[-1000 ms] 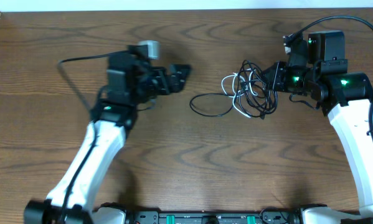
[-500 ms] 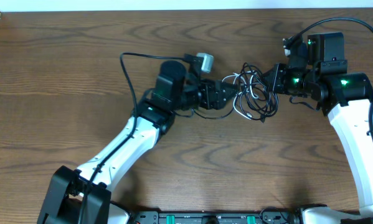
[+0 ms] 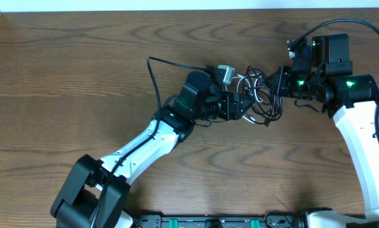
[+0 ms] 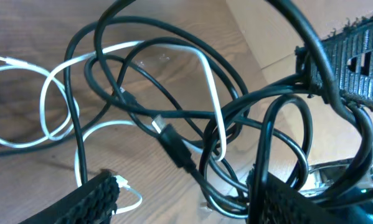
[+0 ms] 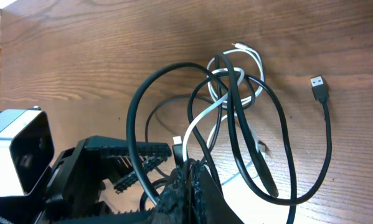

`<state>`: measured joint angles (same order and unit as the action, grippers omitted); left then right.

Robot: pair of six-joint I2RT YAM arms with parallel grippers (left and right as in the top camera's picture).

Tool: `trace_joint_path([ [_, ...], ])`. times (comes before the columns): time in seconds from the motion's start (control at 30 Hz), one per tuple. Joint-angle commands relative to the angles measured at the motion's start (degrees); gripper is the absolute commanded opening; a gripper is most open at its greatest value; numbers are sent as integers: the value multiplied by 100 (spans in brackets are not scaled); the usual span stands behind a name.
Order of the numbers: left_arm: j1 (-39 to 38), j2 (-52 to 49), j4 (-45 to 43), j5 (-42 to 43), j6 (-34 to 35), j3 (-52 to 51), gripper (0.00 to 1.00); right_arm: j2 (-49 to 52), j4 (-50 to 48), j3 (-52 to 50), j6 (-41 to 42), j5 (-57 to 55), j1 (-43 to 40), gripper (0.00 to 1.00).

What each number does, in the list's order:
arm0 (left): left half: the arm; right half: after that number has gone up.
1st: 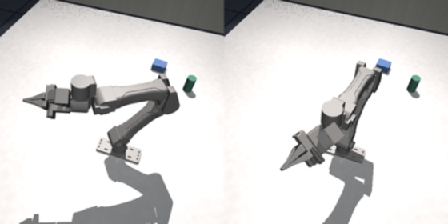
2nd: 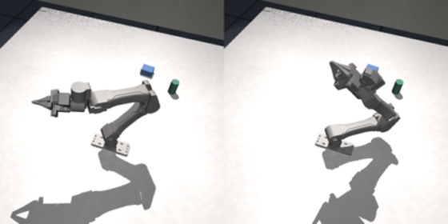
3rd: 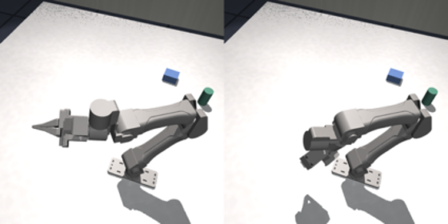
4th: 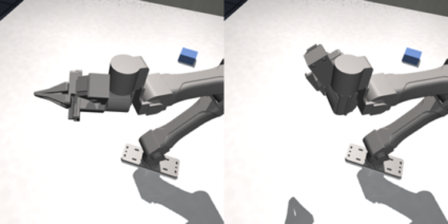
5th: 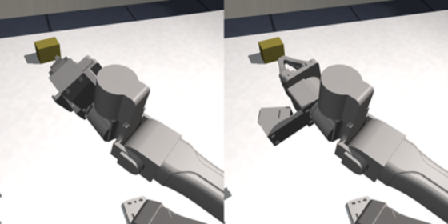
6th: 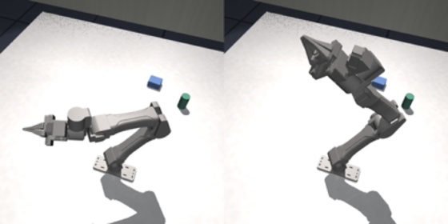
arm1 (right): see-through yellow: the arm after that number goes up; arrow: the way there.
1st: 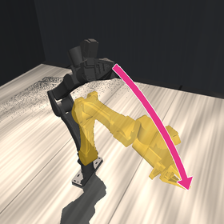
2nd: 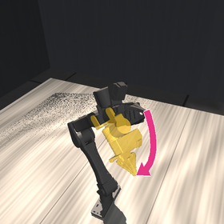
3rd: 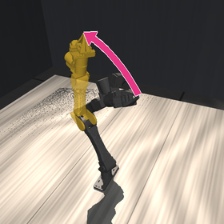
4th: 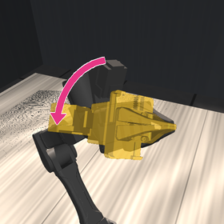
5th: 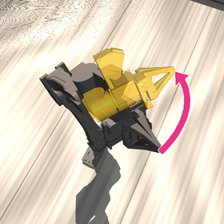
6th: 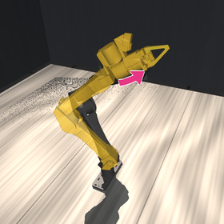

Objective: Untangle cables

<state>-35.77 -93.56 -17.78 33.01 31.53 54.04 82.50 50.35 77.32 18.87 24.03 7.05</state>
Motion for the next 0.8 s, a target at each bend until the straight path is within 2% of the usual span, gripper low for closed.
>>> trace_joint_path([
  [0.0, -98, -76, -52, -435, -31, 129, 64, 2, 20, 90, -26, 98, -20, 1],
  [0.07, -133, -76, -57, -649, -31, 129, 58, 2, 24, 90, -28, 98, -20, 1],
  [0.17, -131, -76, -52, -918, -31, 129, 38, 2, 28, 90, -28, 98, -20, 1],
  [0.3, -94, -76, -52, -1276, -33, 129, 22, 2, 42, 90, -57, 98, -20, 1],
  [0.5, 308, -26, 31, -1469, -122, 129, 8, 2, 284, 90, -70, -400, -33, 1],
  [0.77, 1445, 557, 684, -1467, -184, 129, 8, 2, 730, 90, -105, -1458, -247, 1],
])
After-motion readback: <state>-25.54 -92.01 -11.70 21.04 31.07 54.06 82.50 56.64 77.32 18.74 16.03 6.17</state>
